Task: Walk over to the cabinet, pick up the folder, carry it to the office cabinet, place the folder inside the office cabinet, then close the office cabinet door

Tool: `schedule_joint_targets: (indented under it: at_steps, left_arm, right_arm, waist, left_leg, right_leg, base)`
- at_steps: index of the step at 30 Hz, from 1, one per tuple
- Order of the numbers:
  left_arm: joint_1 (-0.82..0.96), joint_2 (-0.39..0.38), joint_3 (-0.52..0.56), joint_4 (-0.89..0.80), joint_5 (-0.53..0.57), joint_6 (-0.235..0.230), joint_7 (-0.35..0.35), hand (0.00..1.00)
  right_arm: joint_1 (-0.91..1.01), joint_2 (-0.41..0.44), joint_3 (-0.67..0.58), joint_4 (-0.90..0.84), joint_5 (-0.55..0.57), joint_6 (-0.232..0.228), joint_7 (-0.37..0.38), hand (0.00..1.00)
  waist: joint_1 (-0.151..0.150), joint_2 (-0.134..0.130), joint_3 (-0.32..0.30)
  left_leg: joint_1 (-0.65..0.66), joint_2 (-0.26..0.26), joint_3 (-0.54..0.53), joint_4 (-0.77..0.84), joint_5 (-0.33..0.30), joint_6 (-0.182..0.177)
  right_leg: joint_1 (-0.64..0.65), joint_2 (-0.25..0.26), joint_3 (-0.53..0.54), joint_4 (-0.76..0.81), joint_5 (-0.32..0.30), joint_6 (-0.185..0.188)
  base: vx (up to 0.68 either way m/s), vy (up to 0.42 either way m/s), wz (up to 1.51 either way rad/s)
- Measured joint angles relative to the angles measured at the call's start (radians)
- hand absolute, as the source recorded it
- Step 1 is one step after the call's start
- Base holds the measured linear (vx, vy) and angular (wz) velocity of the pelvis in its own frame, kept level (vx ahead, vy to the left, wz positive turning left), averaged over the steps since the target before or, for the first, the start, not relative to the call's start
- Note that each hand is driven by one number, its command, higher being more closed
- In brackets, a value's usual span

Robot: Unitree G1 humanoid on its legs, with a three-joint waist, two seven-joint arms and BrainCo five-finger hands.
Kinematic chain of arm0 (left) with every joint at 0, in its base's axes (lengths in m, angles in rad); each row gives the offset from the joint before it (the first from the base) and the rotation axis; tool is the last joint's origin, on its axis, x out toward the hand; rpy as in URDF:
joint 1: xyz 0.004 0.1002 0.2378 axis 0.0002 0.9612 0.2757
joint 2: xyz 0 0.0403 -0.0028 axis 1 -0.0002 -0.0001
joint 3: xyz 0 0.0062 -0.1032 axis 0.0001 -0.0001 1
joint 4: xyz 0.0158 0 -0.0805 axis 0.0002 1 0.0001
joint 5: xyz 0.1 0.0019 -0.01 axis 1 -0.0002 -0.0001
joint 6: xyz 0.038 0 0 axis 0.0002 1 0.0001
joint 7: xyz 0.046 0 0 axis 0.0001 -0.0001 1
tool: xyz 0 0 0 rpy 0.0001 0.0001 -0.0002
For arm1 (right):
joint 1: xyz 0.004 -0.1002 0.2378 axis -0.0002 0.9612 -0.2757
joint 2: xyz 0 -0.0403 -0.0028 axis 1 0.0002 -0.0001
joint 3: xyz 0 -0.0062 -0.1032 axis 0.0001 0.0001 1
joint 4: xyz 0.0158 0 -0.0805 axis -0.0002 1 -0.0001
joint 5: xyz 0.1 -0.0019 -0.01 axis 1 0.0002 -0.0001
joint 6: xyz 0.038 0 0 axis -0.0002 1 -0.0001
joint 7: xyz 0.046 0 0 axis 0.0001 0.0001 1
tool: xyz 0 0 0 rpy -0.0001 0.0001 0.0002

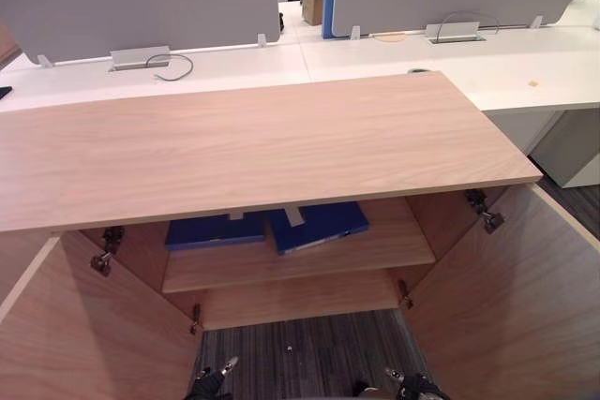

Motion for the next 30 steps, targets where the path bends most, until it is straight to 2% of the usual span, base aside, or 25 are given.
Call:
schedule_joint_targets:
  at_steps: [4, 10, 11, 13, 14, 15, 16, 17, 18, 19, 20, 21, 23, 24, 25, 26, 28, 30]
  left_arm:
    - [-0.002, 0.018, -0.067, 0.000, 0.010, 0.000, 0.000, 0.00]
    - [-0.002, 0.022, -0.074, -0.001, 0.028, 0.000, 0.001, 0.00]
    - [-0.001, 0.022, -0.067, -0.002, 0.029, -0.001, 0.001, 0.00]
    - [0.006, 0.015, -0.025, -0.012, 0.024, -0.003, 0.001, 0.00]
    - [0.008, 0.023, 0.034, -0.021, 0.017, -0.004, -0.001, 0.00]
    - [0.006, 0.026, 0.065, -0.035, 0.003, -0.005, -0.001, 0.00]
    - [0.008, 0.019, 0.091, -0.065, -0.010, -0.009, 0.001, 0.00]
    - [0.009, 0.023, 0.096, -0.065, -0.011, -0.012, 0.001, 0.00]
    - [0.009, 0.024, 0.095, -0.065, -0.010, -0.013, 0.001, 0.00]
    - [0.008, 0.023, 0.096, -0.062, -0.009, -0.014, 0.002, 0.00]
    - [0.006, 0.019, 0.096, -0.061, -0.009, -0.016, 0.002, 0.00]
    - [0.004, 0.020, 0.097, -0.061, -0.009, -0.017, 0.002, 0.00]
    - [0.003, 0.017, 0.100, -0.049, -0.002, -0.019, 0.000, 0.00]
    - [0.004, 0.015, 0.100, -0.043, 0.000, -0.018, 0.000, 0.00]
    - [0.004, 0.012, 0.100, -0.033, 0.001, -0.017, -0.001, 0.00]
    - [0.004, 0.007, 0.099, -0.020, 0.003, -0.016, -0.001, 0.00]
    - [-0.007, 0.027, 0.086, -0.018, 0.019, -0.010, -0.005, 0.00]
    - [-0.012, 0.030, 0.073, -0.020, 0.023, -0.009, -0.006, 0.00]
  right_arm:
    - [-0.003, 0.000, 0.105, -0.068, -0.004, -0.011, 0.001, 0.00]
    - [-0.034, -0.004, 0.143, -0.079, -0.003, -0.023, 0.001, 0.00]
    - [-0.033, -0.004, 0.148, -0.078, -0.003, -0.024, 0.003, 0.00]
    - [-0.023, -0.002, 0.155, -0.079, -0.003, -0.029, 0.009, 0.00]
    - [-0.013, 0.002, 0.176, -0.077, -0.003, -0.029, 0.009, 0.00]
    - [-0.006, 0.001, 0.179, -0.077, -0.003, -0.028, 0.008, 0.00]
    - [0.006, -0.006, 0.180, -0.078, -0.004, -0.028, 0.006, 0.00]
    - [0.011, -0.017, 0.182, -0.078, -0.010, -0.030, 0.006, 0.00]
    - [0.011, -0.019, 0.180, -0.078, -0.021, -0.031, 0.005, 0.00]
    - [0.007, -0.027, 0.169, -0.079, -0.039, -0.031, 0.005, 0.00]
    - [0.004, -0.033, 0.166, -0.076, -0.039, -0.031, 0.004, 0.00]
    - [0.004, -0.033, 0.163, -0.074, -0.039, -0.030, 0.005, 0.00]
    - [-0.003, -0.033, 0.130, -0.074, -0.039, -0.029, 0.005, 0.00]
    - [-0.005, -0.035, 0.129, -0.073, -0.040, -0.029, 0.005, 0.00]
    - [-0.006, -0.039, 0.129, -0.073, -0.042, -0.029, 0.006, 0.00]
    - [-0.006, -0.042, 0.129, -0.074, -0.042, -0.030, 0.005, 0.00]
    - [0.003, -0.012, 0.123, -0.070, -0.042, -0.031, 0.005, 0.00]
    - [0.005, -0.006, 0.123, -0.068, -0.043, -0.031, 0.005, 0.00]
  waist:
    - [-0.001, -0.004, -0.009]
    - [-0.003, -0.007, -0.008]
    - [-0.009, -0.005, -0.007]
    - [-0.012, 0.028, 0.008]
    - [-0.007, 0.008, 0.030]
    - [-0.011, 0.010, 0.042]
    - [0.001, 0.002, 0.051]
    - [0.013, -0.001, 0.059]
    - [0.019, -0.014, 0.060]
    - [0.017, 0.000, 0.061]
    - [0.016, 0.006, 0.062]
    - [0.017, 0.005, 0.063]
    - [0.015, 0.005, 0.063]
    - [0.015, 0.008, 0.062]
    - [0.014, 0.020, 0.061]
    - [0.014, 0.032, 0.059]
    - [0.005, -0.015, 0.053]
    - [0.002, -0.030, 0.047]
  left_leg:
    - [-0.015, -0.008, -0.008, 0.000, 0.002, 0.003]
    - [-0.032, -0.002, -0.025, 0.004, 0.001, 0.003]
    - [-0.058, 0.017, -0.034, 0.055, -0.033, -0.007]
    - [-0.126, 0.090, -0.050, 0.208, -0.124, -0.035]
    - [-0.186, 0.115, -0.067, 0.399, -0.145, -0.053]
    - [-0.239, 0.127, -0.082, 0.521, -0.132, -0.042]
    - [-0.312, 0.137, -0.094, 0.700, -0.052, -0.014]
    - [-0.343, 0.138, -0.090, 0.792, 0.050, -0.011]
    - [-0.354, 0.136, -0.082, 0.826, 0.053, -0.015]
    - [-0.377, 0.135, -0.072, 0.834, 0.004, -0.017]
    - [-0.397, 0.129, -0.056, 0.788, -0.038, -0.023]
    - [-0.400, 0.125, -0.045, 0.743, -0.052, -0.026]
    - [-0.353, 0.094, -0.027, 0.444, -0.057, -0.036]
    - [-0.324, 0.085, -0.028, 0.344, -0.039, -0.041]
    - [-0.276, 0.078, -0.028, 0.207, 0.047, -0.032]
    - [-0.258, 0.078, -0.032, 0.171, 0.108, -0.022]
    - [-0.212, 0.020, -0.037, 0.084, 0.142, -0.009]
    - [-0.187, -0.025, -0.039, 0.019, 0.169, 0.010]
  right_leg:
    - [0.018, 0.003, -0.007, -0.068, 0.040, 0.001]
    - [0.040, 0.018, -0.024, -0.129, 0.066, -0.004]
    - [0.043, 0.029, -0.033, -0.129, 0.047, -0.006]
    - [0.038, 0.085, -0.033, -0.068, -0.006, -0.034]
    - [0.045, 0.091, -0.034, 0.005, -0.085, -0.044]
    - [0.050, 0.095, -0.042, 0.023, -0.102, -0.048]
    - [0.079, 0.096, -0.040, 0.025, -0.113, -0.053]
    - [0.117, 0.090, -0.024, 0.011, -0.120, -0.063]
    - [0.126, 0.083, -0.016, 0.004, -0.120, -0.063]
    - [0.132, 0.077, -0.006, 0.001, -0.115, -0.065]
    - [0.133, 0.074, 0.001, -0.005, -0.114, -0.066]
    - [0.134, 0.071, 0.006, -0.004, -0.111, -0.068]
    - [0.136, 0.058, 0.022, -0.016, -0.108, -0.063]
    - [0.140, 0.058, 0.025, -0.021, -0.107, -0.059]
    - [0.153, 0.066, 0.043, -0.030, -0.111, -0.045]
    - [0.160, 0.077, 0.049, -0.035, -0.114, -0.036]
    - [0.170, 0.029, 0.049, -0.045, -0.128, -0.004]
    - [0.171, -0.009, 0.042, -0.041, -0.135, 0.008]
  base:
    - [-0.01, 0.029, 0.02]
    - [0.01, 0.006, 0.07]
    - [0.02, -0.037, 0.18]
    - [0.06, -0.087, 0.23]
    - [0.11, -0.116, 0.31]
    - [0.11, -0.169, 0.26]
    - [0.07, -0.184, -0.04]
    - [0.09, -0.173, -0.22]
    - [0.13, -0.141, -0.38]
    - [0.14, -0.101, -0.38]
    - [0.16, -0.083, -0.36]
    - [0.19, -0.027, -0.32]
    - [0.20, 0.043, -0.32]
    - [0.19, 0.109, -0.38]
    - [0.20, 0.161, -0.34]
    - [0.21, 0.207, -0.25]
    - [0.16, 0.149, 0.03]
    - [0.17, 0.125, 0.22]
